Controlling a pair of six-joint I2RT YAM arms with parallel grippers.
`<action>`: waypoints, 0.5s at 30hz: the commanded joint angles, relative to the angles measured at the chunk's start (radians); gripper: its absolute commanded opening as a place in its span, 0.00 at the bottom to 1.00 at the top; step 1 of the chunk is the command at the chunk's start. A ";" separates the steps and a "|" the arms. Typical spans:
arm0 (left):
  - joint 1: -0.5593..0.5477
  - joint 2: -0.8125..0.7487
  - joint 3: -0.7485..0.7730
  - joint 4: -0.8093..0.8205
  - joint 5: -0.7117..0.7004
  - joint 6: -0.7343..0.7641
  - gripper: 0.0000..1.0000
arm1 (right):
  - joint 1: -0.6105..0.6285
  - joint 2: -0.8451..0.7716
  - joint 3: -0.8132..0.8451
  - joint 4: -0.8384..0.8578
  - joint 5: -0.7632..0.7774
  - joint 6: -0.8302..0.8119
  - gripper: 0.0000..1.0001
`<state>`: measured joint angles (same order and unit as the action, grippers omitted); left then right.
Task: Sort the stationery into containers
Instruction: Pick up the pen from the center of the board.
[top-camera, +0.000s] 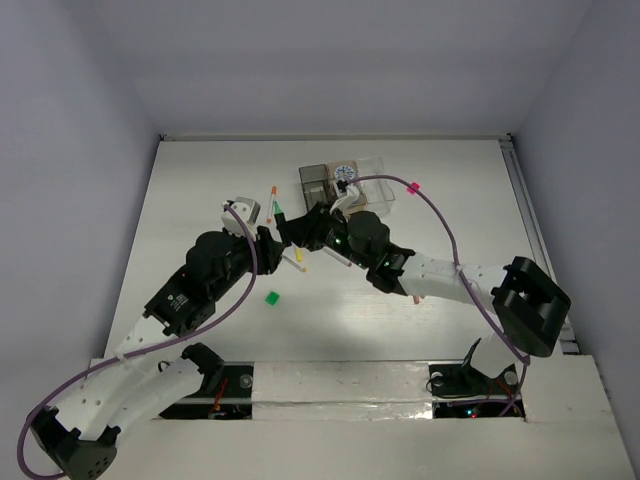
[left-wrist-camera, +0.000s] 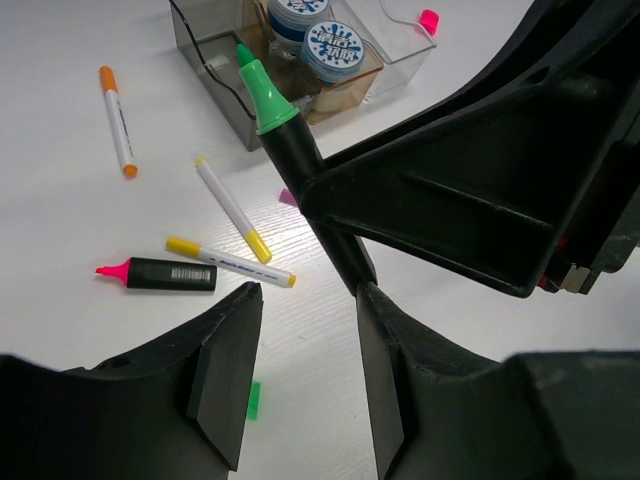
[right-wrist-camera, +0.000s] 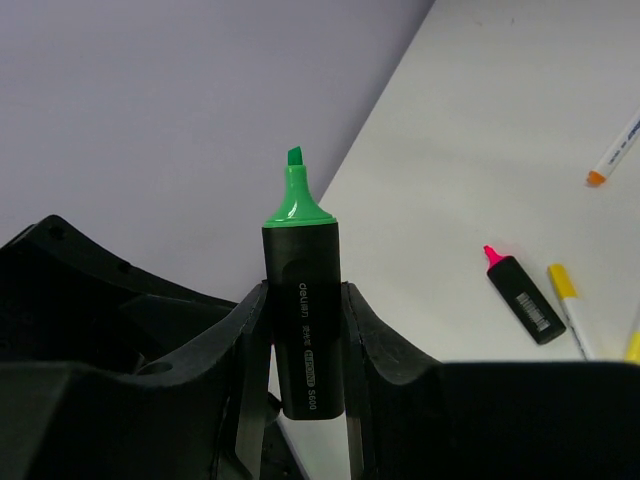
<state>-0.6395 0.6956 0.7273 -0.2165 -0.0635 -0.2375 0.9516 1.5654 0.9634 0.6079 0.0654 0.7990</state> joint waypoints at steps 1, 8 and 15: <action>0.003 -0.008 -0.008 0.035 0.010 -0.002 0.40 | 0.016 0.022 0.052 0.101 -0.018 0.032 0.06; 0.003 -0.004 -0.011 0.046 0.040 0.000 0.46 | 0.035 0.056 0.075 0.115 -0.044 0.054 0.06; 0.003 0.007 -0.009 0.042 0.041 0.001 0.41 | 0.035 0.051 0.066 0.170 -0.104 0.091 0.06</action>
<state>-0.6392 0.6998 0.7246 -0.2173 -0.0319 -0.2367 0.9733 1.6272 0.9920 0.6708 0.0067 0.8646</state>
